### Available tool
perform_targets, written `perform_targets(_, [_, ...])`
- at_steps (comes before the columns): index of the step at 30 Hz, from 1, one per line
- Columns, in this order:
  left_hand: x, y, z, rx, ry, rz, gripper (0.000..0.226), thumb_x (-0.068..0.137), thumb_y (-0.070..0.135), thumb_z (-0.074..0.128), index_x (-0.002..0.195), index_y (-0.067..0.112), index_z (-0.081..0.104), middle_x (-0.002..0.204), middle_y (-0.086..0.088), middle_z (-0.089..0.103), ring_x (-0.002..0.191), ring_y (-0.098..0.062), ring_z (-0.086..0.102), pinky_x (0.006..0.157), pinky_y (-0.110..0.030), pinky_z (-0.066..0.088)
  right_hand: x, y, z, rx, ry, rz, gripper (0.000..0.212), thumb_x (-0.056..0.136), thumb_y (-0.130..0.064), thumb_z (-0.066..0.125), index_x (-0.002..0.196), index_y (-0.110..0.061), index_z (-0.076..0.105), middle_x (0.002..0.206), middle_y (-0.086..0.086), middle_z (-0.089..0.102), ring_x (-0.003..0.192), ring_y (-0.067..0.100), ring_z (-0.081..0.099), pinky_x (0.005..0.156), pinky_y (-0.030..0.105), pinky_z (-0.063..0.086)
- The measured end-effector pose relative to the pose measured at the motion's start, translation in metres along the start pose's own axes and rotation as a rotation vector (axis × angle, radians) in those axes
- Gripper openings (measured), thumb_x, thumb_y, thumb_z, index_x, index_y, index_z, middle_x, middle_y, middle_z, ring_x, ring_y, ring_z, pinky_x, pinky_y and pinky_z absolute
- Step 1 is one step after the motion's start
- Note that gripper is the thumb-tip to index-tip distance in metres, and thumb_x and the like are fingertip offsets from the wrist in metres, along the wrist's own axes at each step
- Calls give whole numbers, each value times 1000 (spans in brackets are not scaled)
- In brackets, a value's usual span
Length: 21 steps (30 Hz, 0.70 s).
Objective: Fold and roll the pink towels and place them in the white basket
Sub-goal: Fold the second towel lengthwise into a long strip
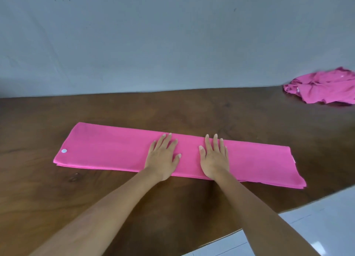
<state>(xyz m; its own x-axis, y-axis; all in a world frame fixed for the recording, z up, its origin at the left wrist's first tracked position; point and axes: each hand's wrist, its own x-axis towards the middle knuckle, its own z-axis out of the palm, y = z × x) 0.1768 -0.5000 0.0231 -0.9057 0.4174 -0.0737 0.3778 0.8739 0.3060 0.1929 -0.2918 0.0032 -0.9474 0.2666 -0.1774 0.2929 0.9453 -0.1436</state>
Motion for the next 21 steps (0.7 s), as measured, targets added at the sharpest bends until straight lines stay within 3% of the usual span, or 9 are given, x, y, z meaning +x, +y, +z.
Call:
perform_targets(4, [20, 47, 14, -47, 19, -28, 61, 108, 41, 34, 162, 20, 16, 170, 0, 8, 157, -17, 1, 127, -41, 5, -1, 15, -5, 33, 25, -84, 63, 105, -54, 8, 161, -27, -3, 170, -1, -8, 156, 20, -10, 125, 39, -1])
perform_targets(9, [32, 68, 32, 20, 51, -93, 62, 107, 50, 24, 162, 23, 13, 170, 0, 6, 157, -18, 1, 127, -43, 5, -2, 53, -8, 26, 38, -202, 73, 101, -65, 9, 161, -28, -5, 169, -4, -9, 155, 15, -9, 125, 37, -2])
perform_targets(15, [30, 62, 46, 78, 99, -77, 74, 97, 59, -1, 163, 25, 6, 170, 4, -1, 156, -13, -4, 128, -40, 2, 5, 140, -21, -52, 16, -234, 80, 95, -74, 3, 159, -30, -15, 167, -4, -18, 153, 14, -17, 126, 37, -6])
perform_targets(21, [32, 61, 49, 117, 108, -99, 77, 95, 65, -3, 162, 28, 4, 169, 6, -2, 156, -11, -5, 128, -38, 3, 13, 242, -37, -82, 40, -200, 80, 93, -76, -3, 159, -32, -15, 168, -3, -17, 154, 14, -16, 126, 38, -5])
